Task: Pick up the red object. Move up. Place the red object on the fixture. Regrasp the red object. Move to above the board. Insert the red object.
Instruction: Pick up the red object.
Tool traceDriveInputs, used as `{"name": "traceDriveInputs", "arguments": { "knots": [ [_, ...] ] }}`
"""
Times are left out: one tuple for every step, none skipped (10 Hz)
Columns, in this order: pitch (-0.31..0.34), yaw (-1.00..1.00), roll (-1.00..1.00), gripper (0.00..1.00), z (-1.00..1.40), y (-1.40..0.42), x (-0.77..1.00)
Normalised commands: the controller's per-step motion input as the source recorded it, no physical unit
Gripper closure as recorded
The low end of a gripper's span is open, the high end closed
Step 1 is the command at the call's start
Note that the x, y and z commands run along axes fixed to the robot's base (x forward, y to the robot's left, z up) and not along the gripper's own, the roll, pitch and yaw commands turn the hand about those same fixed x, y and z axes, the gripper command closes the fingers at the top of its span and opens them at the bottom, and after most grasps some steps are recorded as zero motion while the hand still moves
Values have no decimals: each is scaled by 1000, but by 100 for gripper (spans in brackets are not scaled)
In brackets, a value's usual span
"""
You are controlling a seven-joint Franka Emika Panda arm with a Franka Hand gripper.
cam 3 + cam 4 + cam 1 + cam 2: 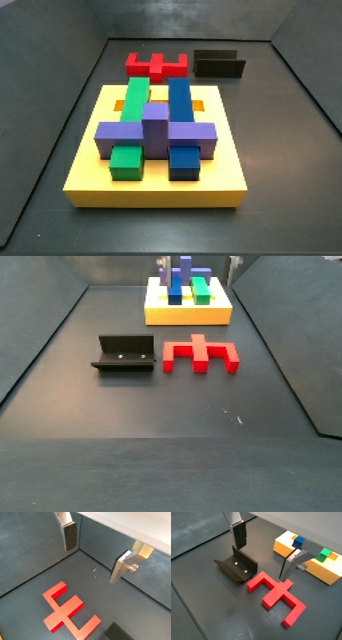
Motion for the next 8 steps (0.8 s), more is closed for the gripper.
{"name": "traceDriveInputs", "arguments": {
  "knots": [
    [0,0,-3,0,-29,0,0],
    [-1,0,0,0,-80,-151,0],
    [-44,0,0,0,-223,-394,0],
    [-84,0,0,0,-491,-637,100],
    [-46,0,0,0,-649,-657,229],
    [-60,0,0,0,-877,-617,180],
    [-86,0,10,0,-1000,-583,71],
    [-91,0,69,0,-1000,-614,0]
  ]
}}
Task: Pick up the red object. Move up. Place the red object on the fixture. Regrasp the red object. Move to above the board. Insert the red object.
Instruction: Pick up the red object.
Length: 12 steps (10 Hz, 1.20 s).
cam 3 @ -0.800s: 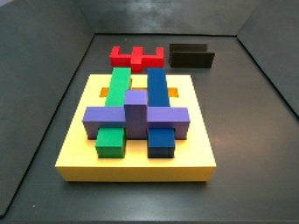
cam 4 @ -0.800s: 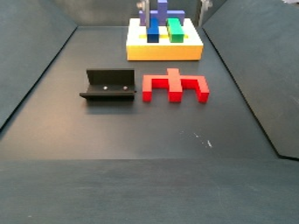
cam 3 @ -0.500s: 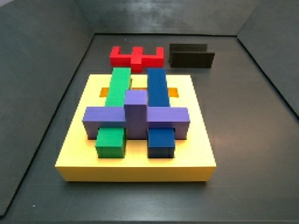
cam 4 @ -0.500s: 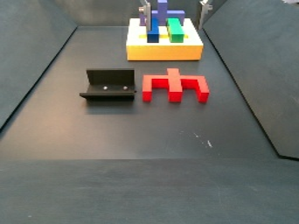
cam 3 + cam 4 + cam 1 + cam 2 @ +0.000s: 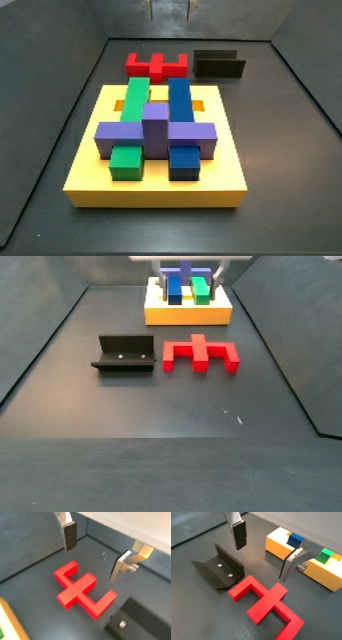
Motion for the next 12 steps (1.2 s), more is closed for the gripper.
{"name": "traceDriveInputs", "arguments": {
  "knots": [
    [-83,0,97,0,-1000,-540,0],
    [-6,-14,154,0,-1000,-269,-31],
    [-66,-6,113,0,-1000,-120,-214],
    [-134,0,90,0,-989,-9,-306],
    [-124,0,137,0,-954,-43,-206],
    [-144,0,111,0,-823,-69,-126],
    [-181,0,0,0,-606,-77,0],
    [-140,0,46,0,-623,-89,14],
    [-77,0,40,0,-477,-71,0],
    [-31,0,6,0,-340,-31,0],
    [-20,0,0,0,-271,0,0],
    [-4,0,0,0,-220,0,0]
  ]
}}
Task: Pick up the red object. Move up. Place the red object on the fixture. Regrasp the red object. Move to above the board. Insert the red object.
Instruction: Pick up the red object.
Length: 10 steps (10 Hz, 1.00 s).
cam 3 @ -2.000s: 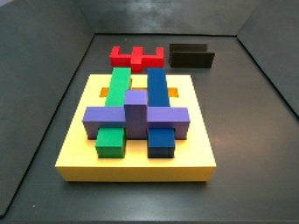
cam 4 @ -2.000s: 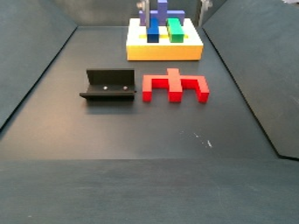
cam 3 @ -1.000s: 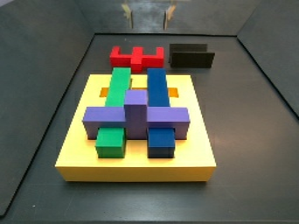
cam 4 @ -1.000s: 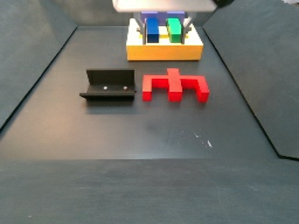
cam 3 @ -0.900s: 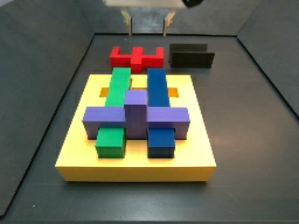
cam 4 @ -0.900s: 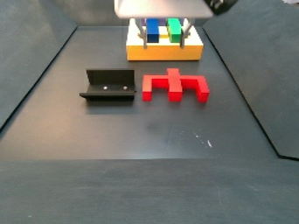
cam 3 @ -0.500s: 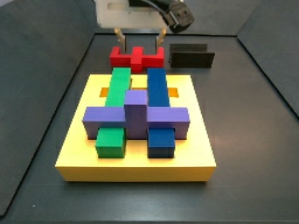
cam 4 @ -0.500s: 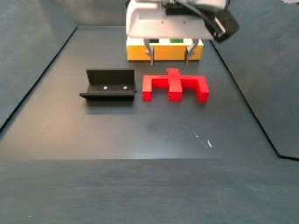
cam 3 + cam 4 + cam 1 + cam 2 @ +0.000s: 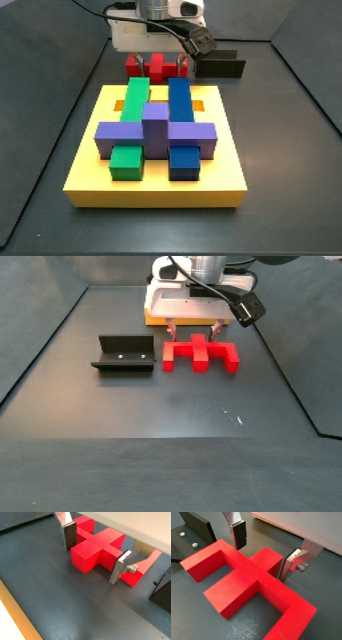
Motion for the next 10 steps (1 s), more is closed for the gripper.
{"name": "traceDriveInputs", "arguments": {
  "knots": [
    [0,0,-17,0,-57,26,0],
    [-16,0,-14,0,-151,0,-51],
    [-11,0,-20,0,-134,0,0],
    [0,0,-19,0,-11,0,0],
    [0,0,0,0,-26,0,0],
    [0,0,0,0,-77,0,0],
    [0,0,0,0,-26,9,0],
    [0,0,0,0,-20,26,0],
    [0,0,0,0,-37,0,0],
    [0,0,0,0,-89,0,0]
  ]
}}
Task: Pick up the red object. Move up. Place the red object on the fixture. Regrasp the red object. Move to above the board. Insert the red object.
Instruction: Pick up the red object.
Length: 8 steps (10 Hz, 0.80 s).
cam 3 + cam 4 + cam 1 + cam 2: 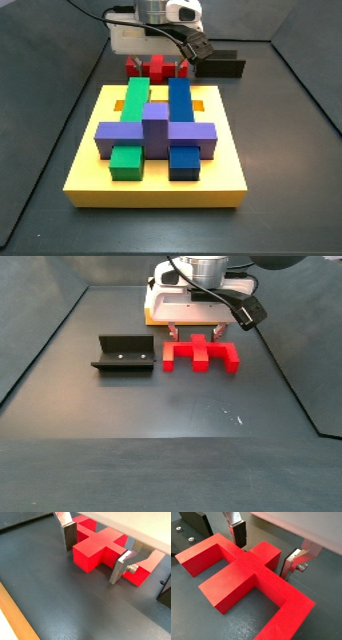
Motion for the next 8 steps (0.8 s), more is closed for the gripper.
{"name": "traceDriveInputs", "arguments": {
  "knots": [
    [-3,0,0,0,-111,0,-29],
    [0,0,0,0,-80,0,-23],
    [0,0,0,0,-91,0,-14],
    [0,0,0,0,0,0,0],
    [0,0,0,100,0,0,0],
    [0,0,0,100,0,0,0],
    [0,0,0,100,0,0,0],
    [0,0,0,100,0,0,0]
  ]
}}
